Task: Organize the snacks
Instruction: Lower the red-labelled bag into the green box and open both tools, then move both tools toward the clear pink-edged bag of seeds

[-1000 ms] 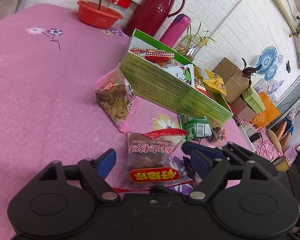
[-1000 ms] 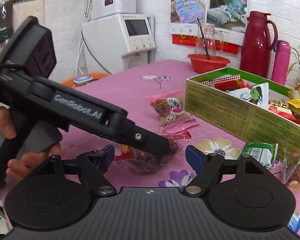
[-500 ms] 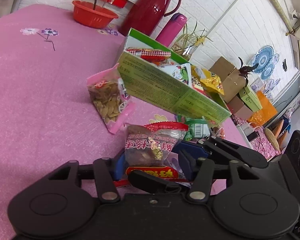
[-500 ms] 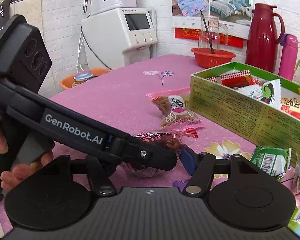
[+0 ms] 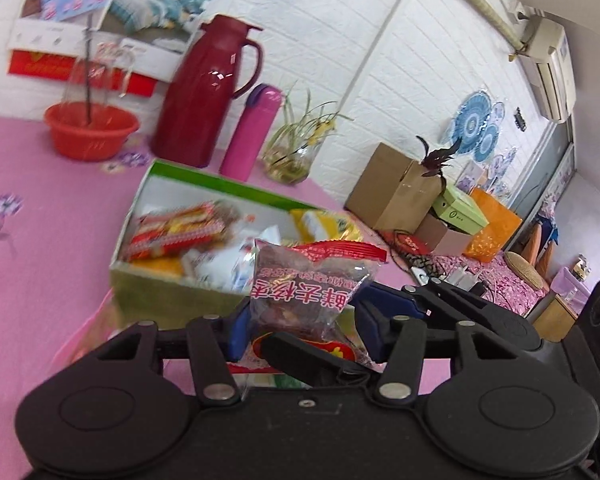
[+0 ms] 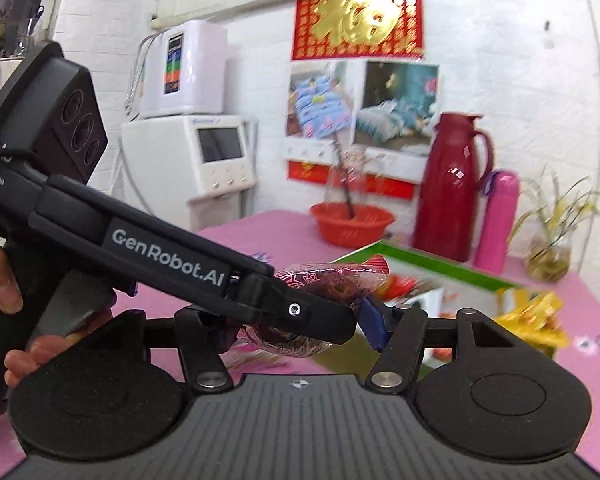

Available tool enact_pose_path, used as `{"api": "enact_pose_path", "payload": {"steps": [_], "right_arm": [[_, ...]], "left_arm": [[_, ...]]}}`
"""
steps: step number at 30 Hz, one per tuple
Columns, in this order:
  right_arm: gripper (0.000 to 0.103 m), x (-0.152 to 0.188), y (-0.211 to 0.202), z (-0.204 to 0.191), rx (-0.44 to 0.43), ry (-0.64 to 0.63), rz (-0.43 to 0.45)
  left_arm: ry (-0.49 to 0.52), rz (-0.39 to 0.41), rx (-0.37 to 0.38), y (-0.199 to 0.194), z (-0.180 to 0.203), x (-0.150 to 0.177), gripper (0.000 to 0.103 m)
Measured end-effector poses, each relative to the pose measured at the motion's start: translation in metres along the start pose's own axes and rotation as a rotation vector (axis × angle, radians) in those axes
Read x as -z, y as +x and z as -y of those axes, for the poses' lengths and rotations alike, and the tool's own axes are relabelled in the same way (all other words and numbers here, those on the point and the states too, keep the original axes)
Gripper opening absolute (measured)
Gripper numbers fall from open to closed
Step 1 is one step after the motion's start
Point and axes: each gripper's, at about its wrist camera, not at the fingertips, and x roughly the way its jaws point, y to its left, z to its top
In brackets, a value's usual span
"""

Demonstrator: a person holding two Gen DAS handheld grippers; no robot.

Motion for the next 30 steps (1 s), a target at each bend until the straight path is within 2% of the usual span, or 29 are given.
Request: {"api": "enact_pose_path", "payload": {"steps": [7, 13, 15, 16, 17, 19, 21, 24, 30], "right_arm": [[0.098, -0.017, 0.019, 0.052, 0.093, -0.004, 0.052], [0.098, -0.017, 0.039, 0.085, 0.14, 0.017, 0.056], [0.098, -0.013, 0.048, 0.094, 0.151, 0.027, 0.054], [0.099, -0.009, 0.052, 0.096, 0.162, 0.023, 0.052], [0.101, -0.005, 0.059, 0.097, 0.184, 0.009, 0.04], [0.103, 0.005, 0.073, 0.098, 0.245, -0.032, -0.024], [0.103, 0.015, 0.077, 0.098, 0.268, -0.055, -0.06], [0.103, 0.022, 0.073, 0.097, 0.259, -0.056, -0.075], [0.103, 0.008, 0.052, 0.093, 0.272, -0.04, -0.032]], "left_arm": [[0.051, 0.025, 0.053, 0.053, 0.01, -0.043, 0.019], [0.055, 0.011, 0.074, 0.095, 0.003, -0.063, 0.021], [0.059, 0.005, 0.066, 0.109, 0.001, -0.064, 0.029], [0.055, 0.005, 0.052, 0.115, -0.002, -0.063, 0.041], [0.045, 0.003, 0.034, 0.12, -0.004, -0.062, 0.072], [0.016, 0.011, -0.007, 0.124, -0.011, -0.058, 0.101], [0.013, 0.014, -0.024, 0.124, -0.015, -0.055, 0.1], [0.018, 0.002, -0.051, 0.123, -0.02, -0.053, 0.1], [-0.011, 0.007, -0.051, 0.101, -0.019, -0.05, 0.103]]}}
